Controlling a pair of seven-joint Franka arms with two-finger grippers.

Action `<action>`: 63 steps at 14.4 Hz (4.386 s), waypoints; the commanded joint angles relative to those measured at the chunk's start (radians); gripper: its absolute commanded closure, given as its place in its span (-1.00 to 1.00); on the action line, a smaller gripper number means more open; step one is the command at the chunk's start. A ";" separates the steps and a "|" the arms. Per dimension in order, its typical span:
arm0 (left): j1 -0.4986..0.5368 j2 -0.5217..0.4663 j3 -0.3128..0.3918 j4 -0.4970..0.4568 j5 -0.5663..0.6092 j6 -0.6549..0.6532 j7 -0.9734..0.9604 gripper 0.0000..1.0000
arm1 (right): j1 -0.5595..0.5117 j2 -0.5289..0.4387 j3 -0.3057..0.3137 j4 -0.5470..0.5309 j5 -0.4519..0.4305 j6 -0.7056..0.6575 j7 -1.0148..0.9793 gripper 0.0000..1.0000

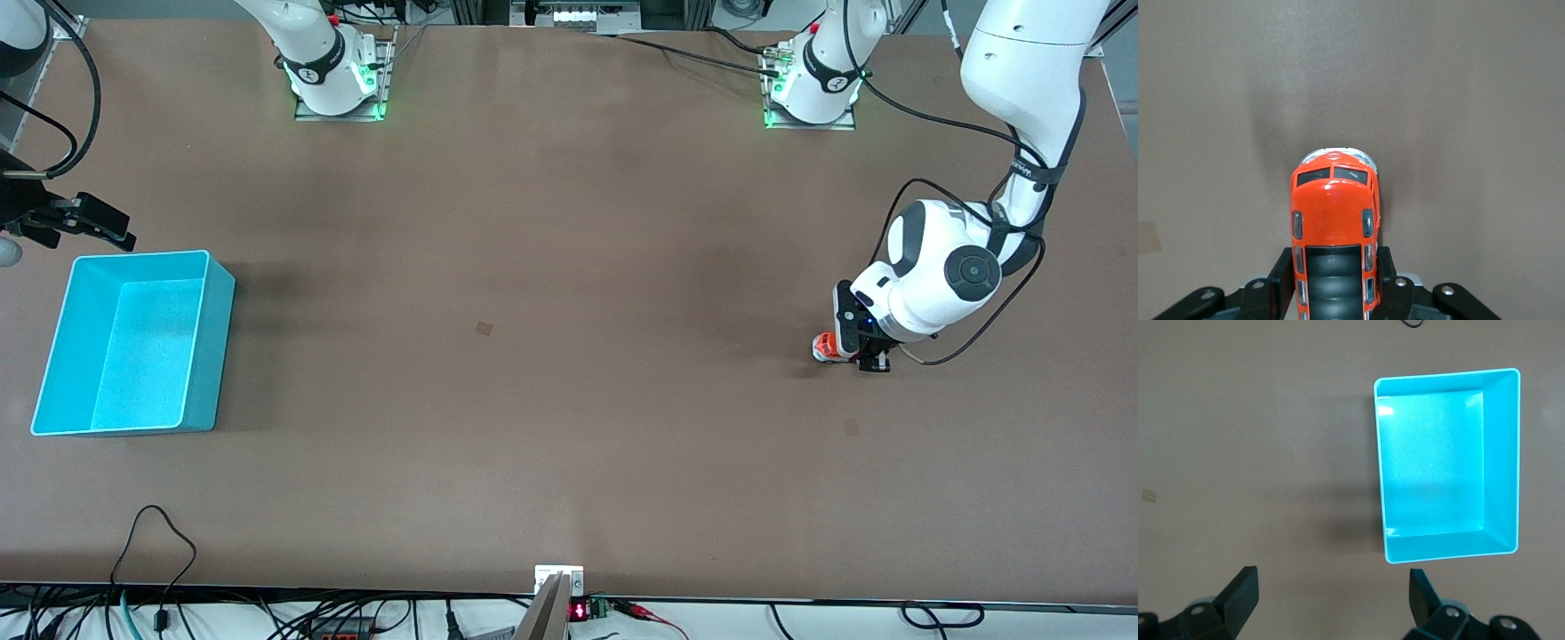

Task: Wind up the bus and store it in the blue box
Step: 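Close the left gripper on the orange bus roof, then drag the bus backward along the table with the left gripper to wind it, then open the left gripper, releasing the bus to drive toward the blue box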

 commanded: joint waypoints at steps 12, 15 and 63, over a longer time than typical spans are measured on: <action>0.155 0.070 -0.001 0.038 0.016 -0.006 0.027 0.79 | -0.009 0.004 0.003 0.003 -0.008 0.003 0.004 -1.00; 0.201 0.107 -0.001 0.084 0.014 -0.006 0.122 0.79 | -0.009 0.004 0.003 0.003 -0.002 0.002 0.005 -1.00; 0.307 0.078 -0.006 0.143 0.014 -0.097 0.240 -1.00 | -0.009 0.005 0.005 0.004 0.001 0.022 0.005 -1.00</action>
